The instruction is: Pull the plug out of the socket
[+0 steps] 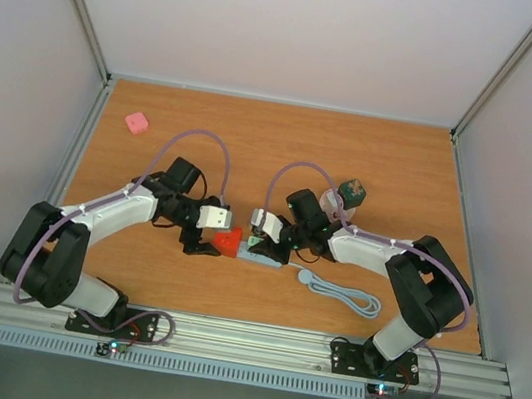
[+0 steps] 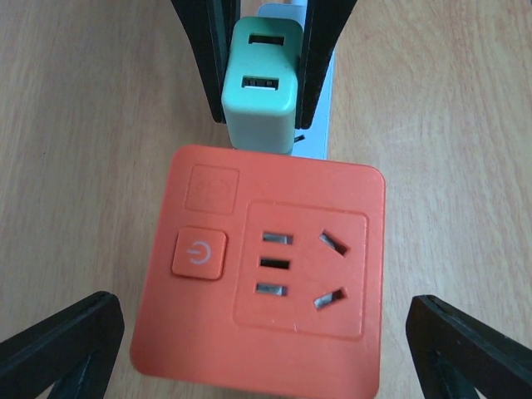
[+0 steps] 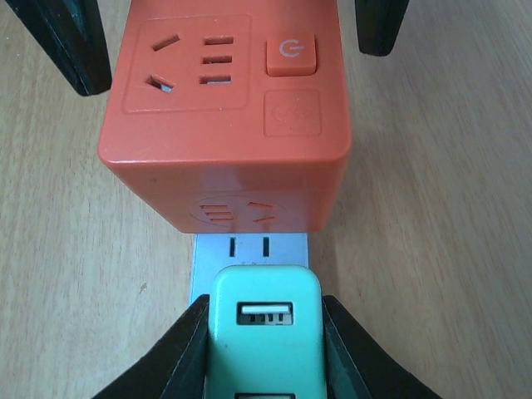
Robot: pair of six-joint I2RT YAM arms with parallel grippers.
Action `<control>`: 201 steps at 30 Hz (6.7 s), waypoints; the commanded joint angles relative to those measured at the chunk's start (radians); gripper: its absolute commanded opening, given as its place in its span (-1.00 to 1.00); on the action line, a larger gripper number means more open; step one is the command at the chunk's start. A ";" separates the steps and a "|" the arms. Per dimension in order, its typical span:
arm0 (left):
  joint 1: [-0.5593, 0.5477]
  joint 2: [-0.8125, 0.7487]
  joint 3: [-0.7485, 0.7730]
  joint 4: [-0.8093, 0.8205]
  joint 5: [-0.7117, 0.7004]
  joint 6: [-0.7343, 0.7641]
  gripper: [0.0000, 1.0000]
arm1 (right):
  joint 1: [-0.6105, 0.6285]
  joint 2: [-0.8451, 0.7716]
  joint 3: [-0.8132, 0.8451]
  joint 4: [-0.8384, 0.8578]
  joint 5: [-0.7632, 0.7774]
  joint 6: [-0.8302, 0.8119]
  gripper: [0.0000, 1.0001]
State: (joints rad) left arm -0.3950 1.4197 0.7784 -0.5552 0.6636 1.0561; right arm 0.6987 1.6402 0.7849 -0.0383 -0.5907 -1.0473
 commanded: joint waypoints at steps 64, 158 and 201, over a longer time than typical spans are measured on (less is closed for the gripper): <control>-0.005 -0.225 -0.081 0.258 0.046 -0.121 -0.28 | 0.052 0.099 0.057 -0.032 0.101 0.015 -0.97; 0.045 -0.153 0.072 -0.084 0.133 0.093 -0.46 | 0.073 0.111 0.048 -0.003 0.183 0.006 -0.82; 0.610 0.550 0.656 0.346 0.097 -1.160 -0.37 | 0.067 -0.093 0.188 -0.105 0.156 0.171 0.97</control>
State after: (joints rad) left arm 0.1883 1.8984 1.3518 -0.2638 0.7490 -0.0425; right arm 0.7738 1.5913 0.9607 -0.1036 -0.4393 -0.9012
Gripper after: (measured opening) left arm 0.635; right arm 0.986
